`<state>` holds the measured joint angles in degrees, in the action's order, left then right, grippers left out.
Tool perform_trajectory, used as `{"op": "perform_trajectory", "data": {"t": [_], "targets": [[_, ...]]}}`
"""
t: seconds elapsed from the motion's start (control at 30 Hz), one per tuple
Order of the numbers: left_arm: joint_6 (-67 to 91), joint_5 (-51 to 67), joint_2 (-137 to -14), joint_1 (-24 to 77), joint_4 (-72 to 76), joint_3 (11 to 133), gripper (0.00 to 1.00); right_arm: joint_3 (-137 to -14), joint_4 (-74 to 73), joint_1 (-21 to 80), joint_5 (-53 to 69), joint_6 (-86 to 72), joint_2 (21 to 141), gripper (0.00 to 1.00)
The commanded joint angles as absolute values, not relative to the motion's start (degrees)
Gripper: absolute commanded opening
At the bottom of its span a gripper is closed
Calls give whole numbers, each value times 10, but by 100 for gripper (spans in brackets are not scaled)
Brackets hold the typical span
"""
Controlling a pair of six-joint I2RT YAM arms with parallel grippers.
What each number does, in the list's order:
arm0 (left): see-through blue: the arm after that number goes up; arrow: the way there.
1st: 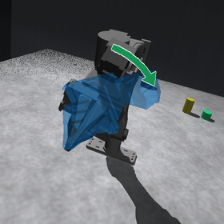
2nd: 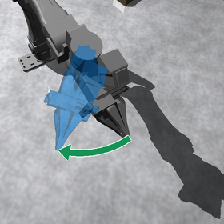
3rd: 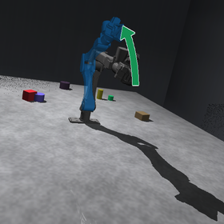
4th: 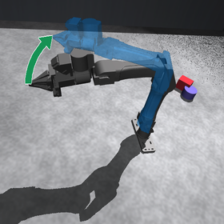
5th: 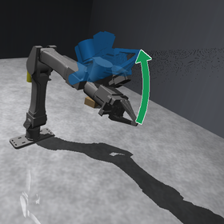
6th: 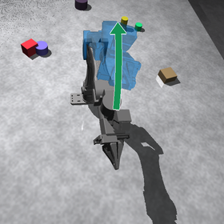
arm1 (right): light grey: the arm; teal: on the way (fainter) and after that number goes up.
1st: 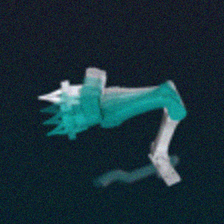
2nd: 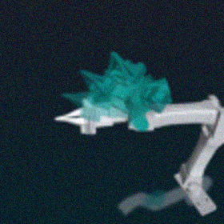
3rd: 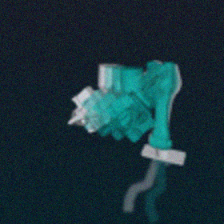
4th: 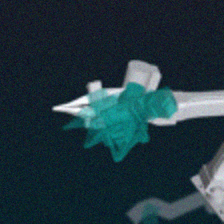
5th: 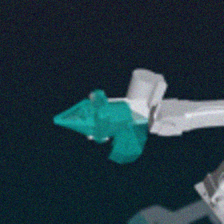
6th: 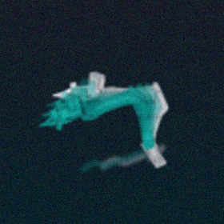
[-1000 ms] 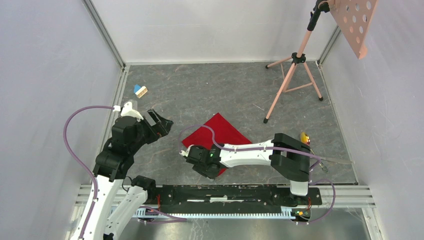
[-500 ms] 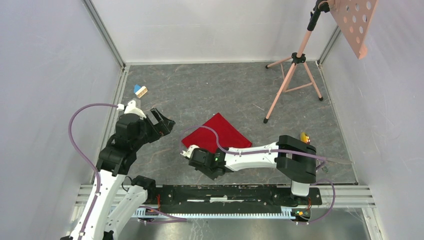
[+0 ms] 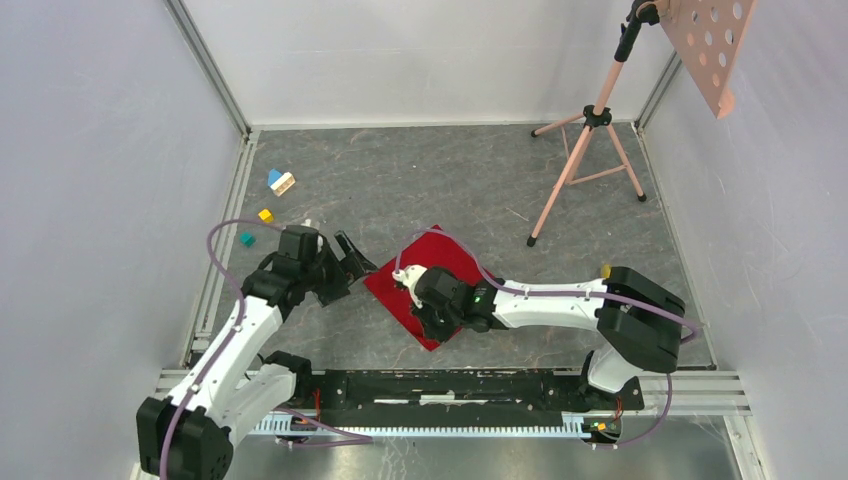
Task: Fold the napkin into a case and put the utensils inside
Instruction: Pick up the lower triangle-folded napkin from the center of the board.
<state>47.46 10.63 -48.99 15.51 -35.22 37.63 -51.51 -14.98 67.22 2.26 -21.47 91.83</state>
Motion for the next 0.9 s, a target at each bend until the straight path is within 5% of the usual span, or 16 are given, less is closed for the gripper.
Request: {"op": "perform_trajectory", "data": {"t": [0.0, 0.17, 0.3, 0.53, 0.87], "targets": [[547, 178, -516, 155, -268, 344, 100, -514, -113, 670, 69, -214, 906, 1], [530, 155, -507, 155, -284, 357, 100, -549, -175, 677, 48, -196, 920, 47], [500, 96, -466, 155, -333, 384, 100, -612, -268, 703, -12, -187, 949, 64], [451, 25, -396, 155, -390, 427, 100, -697, -370, 715, -64, -219, 1030, 66], [408, -14, -355, 155, -419, 454, 100, -738, -409, 715, -59, -243, 1081, 53]]}}
